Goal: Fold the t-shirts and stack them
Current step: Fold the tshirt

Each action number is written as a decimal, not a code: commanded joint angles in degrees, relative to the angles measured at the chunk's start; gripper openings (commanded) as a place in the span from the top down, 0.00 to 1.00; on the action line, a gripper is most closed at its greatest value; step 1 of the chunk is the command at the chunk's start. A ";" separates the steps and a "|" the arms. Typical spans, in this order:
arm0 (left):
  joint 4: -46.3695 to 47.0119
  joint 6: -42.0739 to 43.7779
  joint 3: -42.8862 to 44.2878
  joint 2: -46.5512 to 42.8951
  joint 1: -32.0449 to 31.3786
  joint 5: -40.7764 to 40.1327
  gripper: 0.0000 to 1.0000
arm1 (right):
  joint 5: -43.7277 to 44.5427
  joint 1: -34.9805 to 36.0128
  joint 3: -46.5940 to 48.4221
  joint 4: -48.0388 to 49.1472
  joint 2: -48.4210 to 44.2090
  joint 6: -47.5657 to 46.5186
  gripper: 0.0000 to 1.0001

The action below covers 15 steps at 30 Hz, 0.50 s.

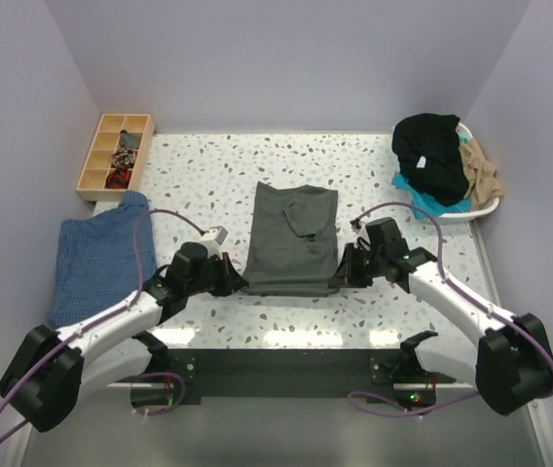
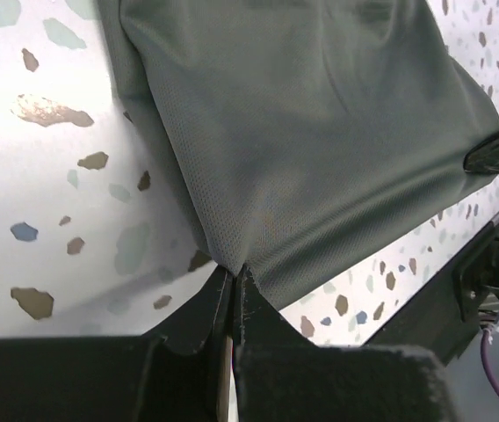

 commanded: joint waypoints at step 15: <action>-9.81 6.41 27.00 14.53 -0.75 -13.89 0.99 | 11.31 -0.19 22.97 -9.67 10.22 -8.23 0.94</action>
